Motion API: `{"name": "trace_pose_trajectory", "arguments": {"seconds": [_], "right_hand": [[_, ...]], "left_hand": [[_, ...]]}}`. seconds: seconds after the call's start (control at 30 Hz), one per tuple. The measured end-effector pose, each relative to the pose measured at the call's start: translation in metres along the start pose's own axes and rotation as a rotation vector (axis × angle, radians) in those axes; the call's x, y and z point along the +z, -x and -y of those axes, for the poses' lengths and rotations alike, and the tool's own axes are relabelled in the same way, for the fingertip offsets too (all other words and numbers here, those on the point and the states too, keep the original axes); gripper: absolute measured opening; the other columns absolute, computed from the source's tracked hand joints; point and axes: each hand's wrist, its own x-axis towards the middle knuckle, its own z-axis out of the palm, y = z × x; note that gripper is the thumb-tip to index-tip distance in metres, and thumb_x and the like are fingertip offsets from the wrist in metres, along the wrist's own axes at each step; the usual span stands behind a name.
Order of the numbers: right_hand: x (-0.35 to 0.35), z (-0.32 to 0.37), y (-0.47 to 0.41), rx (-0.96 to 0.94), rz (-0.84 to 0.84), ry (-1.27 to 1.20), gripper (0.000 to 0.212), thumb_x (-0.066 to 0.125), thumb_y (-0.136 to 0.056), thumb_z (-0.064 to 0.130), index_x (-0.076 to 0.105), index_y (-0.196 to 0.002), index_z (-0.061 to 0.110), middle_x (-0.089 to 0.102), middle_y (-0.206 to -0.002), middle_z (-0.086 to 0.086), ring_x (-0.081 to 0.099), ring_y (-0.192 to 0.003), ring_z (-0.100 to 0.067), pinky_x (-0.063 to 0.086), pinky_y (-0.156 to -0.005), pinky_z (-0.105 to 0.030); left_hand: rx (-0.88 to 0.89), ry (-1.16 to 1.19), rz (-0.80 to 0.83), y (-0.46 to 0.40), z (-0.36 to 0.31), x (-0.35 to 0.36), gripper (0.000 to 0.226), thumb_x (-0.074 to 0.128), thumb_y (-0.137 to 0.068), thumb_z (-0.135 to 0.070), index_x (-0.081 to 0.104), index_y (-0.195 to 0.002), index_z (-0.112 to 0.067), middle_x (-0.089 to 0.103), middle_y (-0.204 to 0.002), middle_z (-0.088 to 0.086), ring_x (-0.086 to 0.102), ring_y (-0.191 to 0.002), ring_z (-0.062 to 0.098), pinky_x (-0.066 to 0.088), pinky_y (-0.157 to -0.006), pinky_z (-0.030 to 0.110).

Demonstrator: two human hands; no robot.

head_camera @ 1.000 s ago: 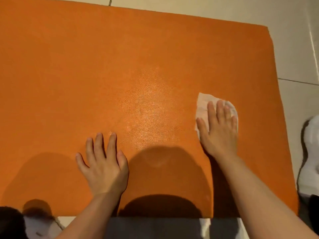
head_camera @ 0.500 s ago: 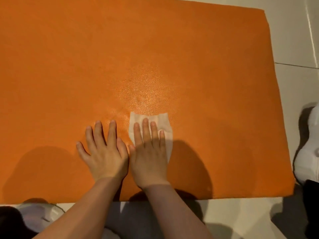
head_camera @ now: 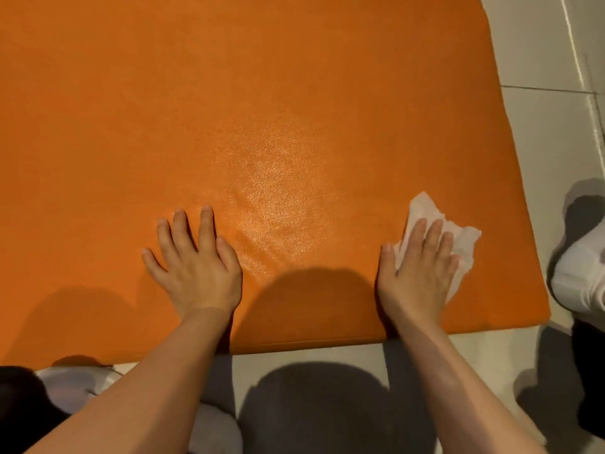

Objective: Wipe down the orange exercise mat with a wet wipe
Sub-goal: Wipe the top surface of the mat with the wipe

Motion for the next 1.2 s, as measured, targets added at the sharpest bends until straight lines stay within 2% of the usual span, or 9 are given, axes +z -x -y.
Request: {"name": "trace_pose_trajectory", "arguments": {"seconds": [0.07, 0.17, 0.27, 0.43, 0.57, 0.73, 1.03, 1.1, 1.2], "right_hand": [[0.017, 0.037, 0.030, -0.172, 0.000, -0.027, 0.068, 0.010, -0.097, 0.053, -0.005, -0.156, 0.022, -0.010, -0.164, -0.003, -0.014, -0.150, -0.022, -0.009, -0.121, -0.042], [0.044, 0.085, 0.088, -0.523, -0.008, -0.034, 0.064, 0.028, -0.097, 0.043, 0.021, -0.155, 0.019, 0.015, -0.163, -0.006, 0.006, -0.151, -0.023, 0.004, -0.119, -0.046], [0.057, 0.093, 0.118, -0.654, 0.042, -0.035, 0.061, 0.035, -0.095, 0.046, 0.035, -0.150, 0.020, 0.032, -0.158, -0.006, 0.021, -0.148, -0.023, 0.012, -0.118, -0.046], [0.037, 0.004, 0.071, -0.543, -0.013, 0.134, 0.062, 0.028, -0.094, 0.053, 0.039, -0.148, 0.024, 0.026, -0.159, -0.011, 0.016, -0.148, -0.027, 0.012, -0.116, -0.047], [-0.002, -0.089, 0.032, -0.028, -0.021, 0.036, 0.071, 0.002, -0.094, 0.064, -0.004, -0.155, 0.028, -0.004, -0.165, -0.003, -0.009, -0.150, -0.017, -0.001, -0.122, -0.043], [0.005, -0.065, 0.036, 0.201, -0.078, -0.119, 0.065, 0.007, -0.101, 0.054, -0.005, -0.156, 0.022, -0.010, -0.164, -0.004, -0.012, -0.151, -0.022, -0.014, -0.119, -0.039], [0.032, 0.023, 0.084, -0.590, 0.113, -0.040, 0.062, 0.008, -0.101, 0.055, 0.025, -0.154, 0.028, 0.018, -0.163, 0.004, 0.007, -0.151, -0.017, 0.003, -0.120, -0.043], [0.024, -0.001, 0.063, -0.588, 0.119, 0.023, 0.064, 0.007, -0.099, 0.059, 0.015, -0.157, 0.033, 0.003, -0.164, 0.004, 0.000, -0.152, -0.017, -0.002, -0.121, -0.039], [-0.001, -0.056, 0.019, -0.339, 0.098, 0.029, 0.070, 0.003, -0.091, 0.071, -0.016, -0.151, 0.040, -0.028, -0.157, 0.012, -0.024, -0.147, -0.012, -0.015, -0.119, -0.034]], "left_hand": [[-0.003, 0.002, 0.002, 0.000, -0.001, 0.001, 0.053, 0.032, -0.096, -0.034, 0.043, -0.147, -0.026, 0.035, -0.154, 0.012, 0.021, -0.147, 0.033, 0.010, -0.115, 0.062], [-0.002, 0.013, -0.009, 0.001, -0.001, 0.002, 0.052, 0.034, -0.096, -0.033, 0.044, -0.147, -0.026, 0.036, -0.154, 0.012, 0.022, -0.147, 0.033, 0.010, -0.115, 0.062], [0.006, 0.031, -0.023, 0.001, -0.002, 0.003, 0.052, 0.035, -0.096, -0.033, 0.044, -0.146, -0.025, 0.037, -0.154, 0.012, 0.022, -0.147, 0.033, 0.010, -0.115, 0.062], [0.006, 0.056, -0.046, 0.000, -0.002, 0.004, 0.049, 0.037, -0.097, -0.032, 0.047, -0.145, -0.025, 0.038, -0.153, 0.012, 0.024, -0.146, 0.033, 0.011, -0.114, 0.062], [0.003, 0.075, -0.036, 0.000, -0.002, 0.003, 0.050, 0.037, -0.097, -0.032, 0.047, -0.145, -0.025, 0.037, -0.154, 0.013, 0.023, -0.147, 0.033, 0.010, -0.115, 0.063], [0.009, 0.083, -0.031, 0.000, -0.002, 0.003, 0.051, 0.035, -0.097, -0.032, 0.045, -0.146, -0.024, 0.035, -0.154, 0.013, 0.020, -0.148, 0.033, 0.008, -0.115, 0.063], [0.006, 0.066, -0.054, -0.001, -0.002, 0.004, 0.052, 0.033, -0.096, -0.034, 0.046, -0.145, -0.024, 0.035, -0.154, 0.013, 0.022, -0.147, 0.033, 0.009, -0.114, 0.062], [0.004, 0.070, -0.045, -0.002, -0.001, 0.003, 0.053, 0.032, -0.096, -0.035, 0.046, -0.146, -0.024, 0.034, -0.154, 0.013, 0.021, -0.147, 0.032, 0.008, -0.115, 0.062], [-0.006, 0.072, -0.038, -0.003, -0.003, 0.001, 0.054, 0.031, -0.095, -0.036, 0.046, -0.145, -0.024, 0.034, -0.154, 0.013, 0.021, -0.147, 0.032, 0.007, -0.115, 0.060]]}}
